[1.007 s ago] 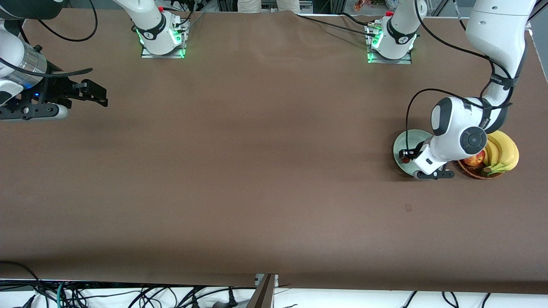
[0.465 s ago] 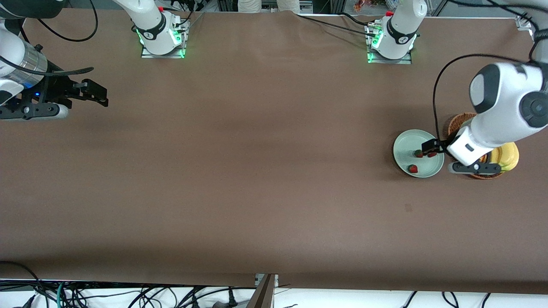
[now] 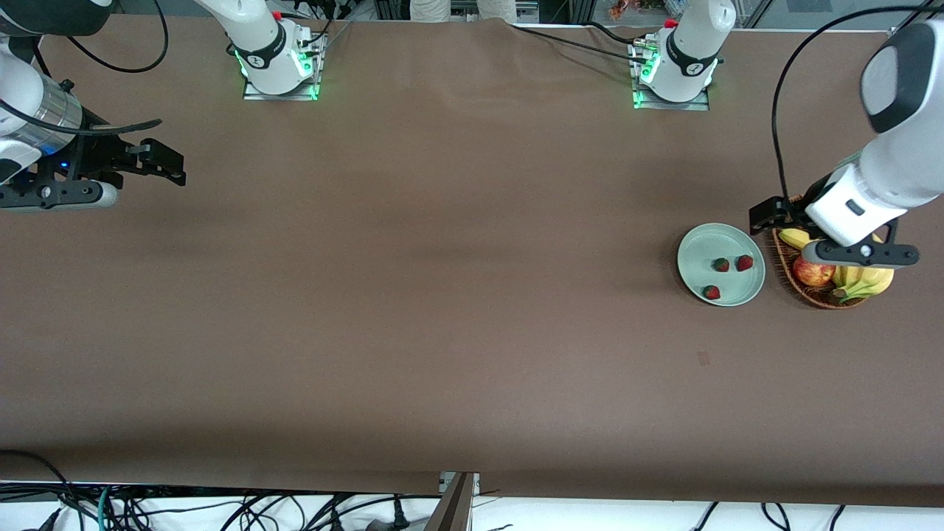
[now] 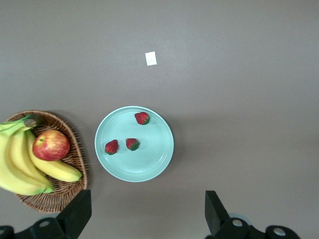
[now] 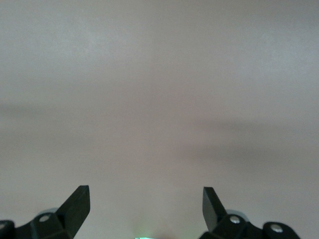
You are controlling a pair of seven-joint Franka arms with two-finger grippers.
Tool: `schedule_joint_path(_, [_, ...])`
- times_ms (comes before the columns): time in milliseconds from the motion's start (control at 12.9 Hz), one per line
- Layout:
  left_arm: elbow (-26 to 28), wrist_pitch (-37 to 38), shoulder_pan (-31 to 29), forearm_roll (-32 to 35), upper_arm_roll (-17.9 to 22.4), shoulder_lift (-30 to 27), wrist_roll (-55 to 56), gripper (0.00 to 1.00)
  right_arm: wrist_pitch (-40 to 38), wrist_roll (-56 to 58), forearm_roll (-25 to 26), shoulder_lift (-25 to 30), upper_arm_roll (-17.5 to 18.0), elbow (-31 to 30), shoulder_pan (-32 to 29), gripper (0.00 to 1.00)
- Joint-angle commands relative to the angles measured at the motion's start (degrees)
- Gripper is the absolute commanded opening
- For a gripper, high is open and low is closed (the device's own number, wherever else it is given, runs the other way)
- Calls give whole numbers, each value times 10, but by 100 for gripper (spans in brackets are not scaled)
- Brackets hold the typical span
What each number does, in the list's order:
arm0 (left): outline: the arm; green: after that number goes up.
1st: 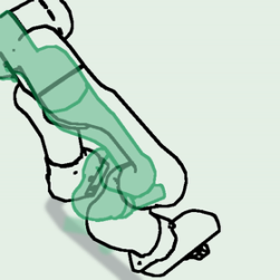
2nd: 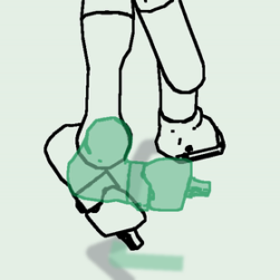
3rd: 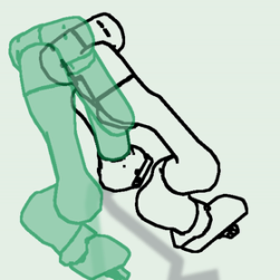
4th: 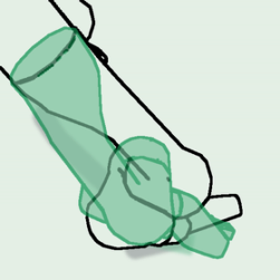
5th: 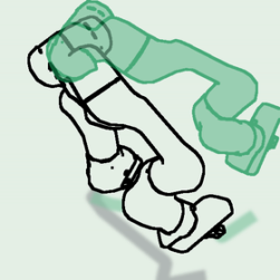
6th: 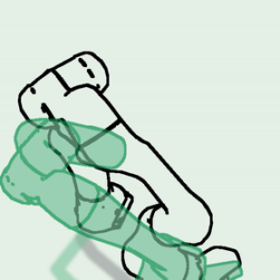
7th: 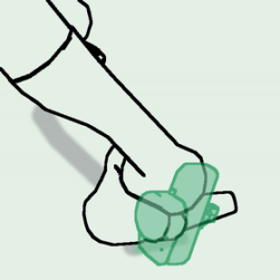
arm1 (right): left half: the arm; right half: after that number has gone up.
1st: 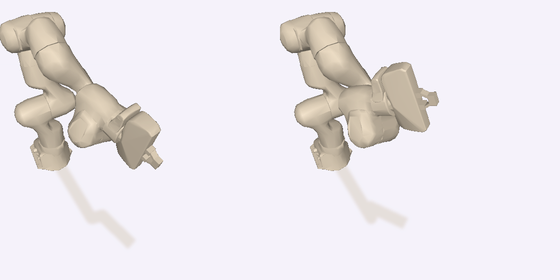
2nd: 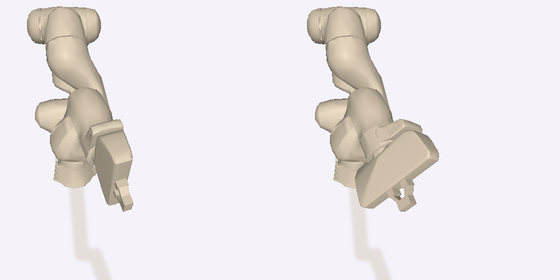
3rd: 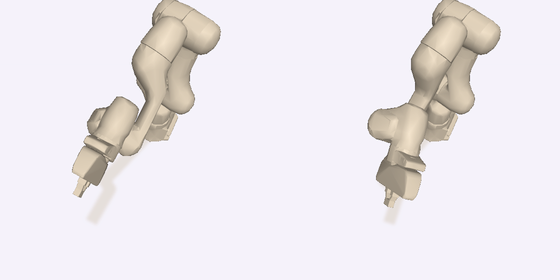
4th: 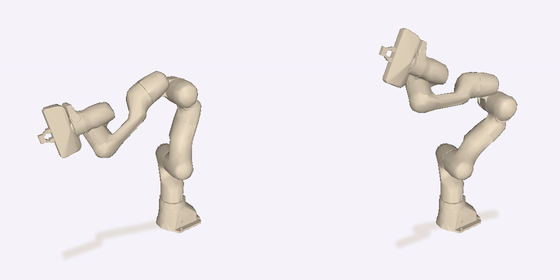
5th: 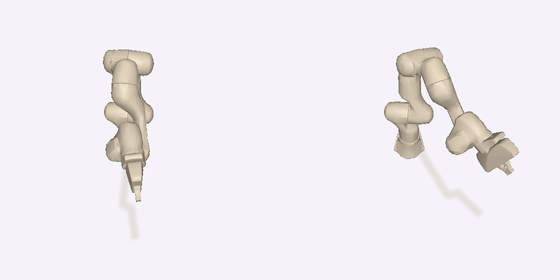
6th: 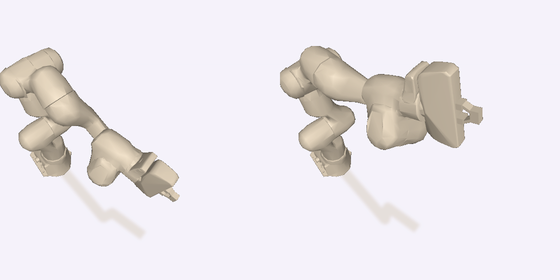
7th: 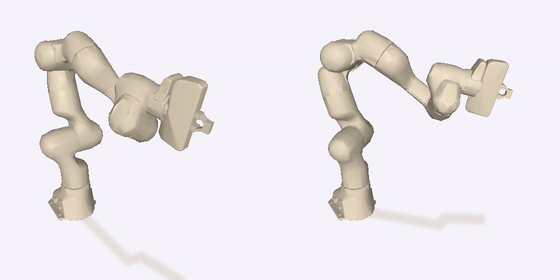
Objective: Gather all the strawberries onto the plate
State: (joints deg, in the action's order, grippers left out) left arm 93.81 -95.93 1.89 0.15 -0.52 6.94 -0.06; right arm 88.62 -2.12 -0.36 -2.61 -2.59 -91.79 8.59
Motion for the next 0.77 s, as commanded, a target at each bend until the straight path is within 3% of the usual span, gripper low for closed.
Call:
schedule_joint_path(0, [-55,49,14,-15,15,8,-7,100,-4,6,9,-6,4,14,-2,100])
schedule_joint_path(697, [-73,96,5,-14,11,6,-27,100,-3,6,9,-6,3,14,-2,100])
